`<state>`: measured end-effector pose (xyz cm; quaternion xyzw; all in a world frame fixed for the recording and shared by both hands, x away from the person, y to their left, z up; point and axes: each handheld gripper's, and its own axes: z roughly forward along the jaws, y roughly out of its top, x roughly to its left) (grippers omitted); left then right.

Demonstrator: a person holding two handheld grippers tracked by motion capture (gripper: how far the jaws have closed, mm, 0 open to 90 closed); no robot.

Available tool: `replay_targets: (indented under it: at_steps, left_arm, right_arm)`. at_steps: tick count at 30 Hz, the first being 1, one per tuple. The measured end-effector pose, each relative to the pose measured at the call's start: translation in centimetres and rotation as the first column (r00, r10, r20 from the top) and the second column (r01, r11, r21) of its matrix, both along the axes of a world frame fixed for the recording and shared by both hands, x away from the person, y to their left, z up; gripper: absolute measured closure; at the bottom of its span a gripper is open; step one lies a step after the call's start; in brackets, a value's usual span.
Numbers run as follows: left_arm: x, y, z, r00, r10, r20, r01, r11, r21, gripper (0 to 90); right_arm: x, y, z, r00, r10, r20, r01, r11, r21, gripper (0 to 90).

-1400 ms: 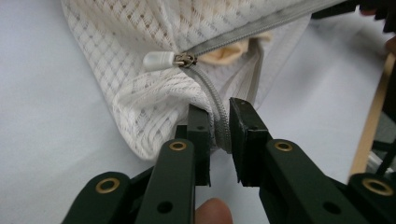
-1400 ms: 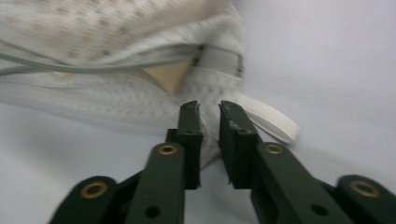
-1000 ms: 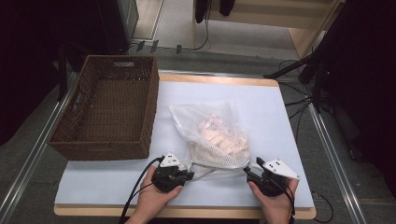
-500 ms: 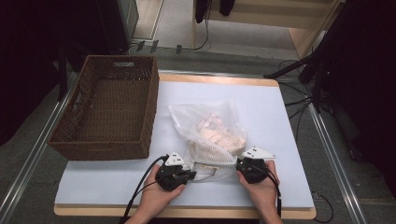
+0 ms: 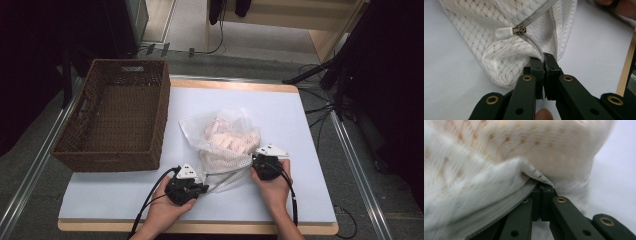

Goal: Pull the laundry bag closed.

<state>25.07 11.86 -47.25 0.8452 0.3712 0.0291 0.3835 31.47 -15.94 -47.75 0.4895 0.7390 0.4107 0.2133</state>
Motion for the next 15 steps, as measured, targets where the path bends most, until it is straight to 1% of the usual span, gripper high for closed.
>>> replay_targets:
  at_steps: [1, 2, 3, 4, 5, 8, 9, 11, 12, 13, 14, 15]
  left_arm:
    - [-0.1, -0.1, 0.0, 0.9999, 0.001, 0.011, -0.001, 1.0, 0.008, 88.2]
    - [-0.2, -0.2, 0.0, 0.9998, -0.002, 0.021, 0.001, 0.9999, 0.015, 88.1]
    - [-0.2, -0.3, 0.0, 0.9998, -0.001, 0.021, 0.0, 0.9999, 0.013, 88.1]
    - [-0.2, -0.4, -0.1, 0.9999, -0.001, 0.017, 0.001, 1.0, 0.0, 88.1]
    - [-0.2, -0.5, -0.1, 0.9999, -0.003, 0.013, 0.004, 0.9999, -0.01, 88.1]
    - [-0.4, -1.1, -0.2, 0.9995, -0.022, 0.023, 0.022, 0.9997, -0.011, 87.9]
    - [-0.5, -1.3, -0.2, 0.999, -0.026, 0.037, 0.027, 0.9996, -0.01, 87.6]
    - [-0.6, -1.4, -0.2, 0.9985, -0.036, 0.041, 0.036, 0.9993, -0.013, 87.1]
    - [-0.6, -1.3, -0.2, 0.9983, -0.039, 0.042, 0.04, 0.999, -0.021, 84.7]
    - [-0.6, -1.2, -0.2, 0.9983, -0.041, 0.04, 0.043, 0.9987, -0.026, 84.7]
    - [-0.7, -0.8, 0.0, 0.9983, -0.049, 0.032, 0.05, 0.9977, -0.046, 77.3]
    - [-0.7, -0.8, 0.0, 0.9983, -0.049, 0.032, 0.05, 0.9977, -0.046, 75.1]
  right_arm:
    - [-0.1, -0.3, 0.4, 0.9998, -0.004, 0.022, 0.003, 0.999, 0.049, 90.0]
    - [-0.2, -0.5, 1.0, 0.9993, 0.003, 0.039, -0.008, 0.993, 0.121, 90.0]
    - [-0.3, -0.4, 1.4, 0.9987, 0.007, 0.05, -0.014, 0.989, 0.148, 90.0]
    - [-0.3, 0.0, 1.5, 0.9988, 0.021, 0.045, -0.027, 0.991, 0.132, 90.0]
    - [-0.2, 0.8, 1.2, 0.9981, 0.062, 0.005, -0.062, 0.993, 0.102, 90.0]
    - [-0.2, 2.5, 0.2, 0.9914, 0.127, -0.032, -0.125, 0.991, 0.052, 89.8]
    - [-0.1, 2.7, 0.0, 0.99, 0.135, -0.04, -0.133, 0.99, 0.049, 89.8]
    - [0.2, 2.6, -0.6, 0.9847, 0.144, -0.098, -0.144, 0.99, 0.014, 89.4]
    - [0.2, 2.1, -0.8, 0.9856, 0.139, -0.096, -0.139, 0.99, 0.002, 89.2]
    - [0.2, 2.1, -0.8, 0.9856, 0.139, -0.096, -0.139, 0.99, 0.002, 89.2]
    - [-0.3, 1.4, -0.7, 0.9901, 0.118, -0.076, -0.12, 0.992, -0.032, 77.9]
    - [-0.6, 1.1, -0.7, 0.991, 0.116, -0.067, -0.118, 0.993, -0.023, 71.3]
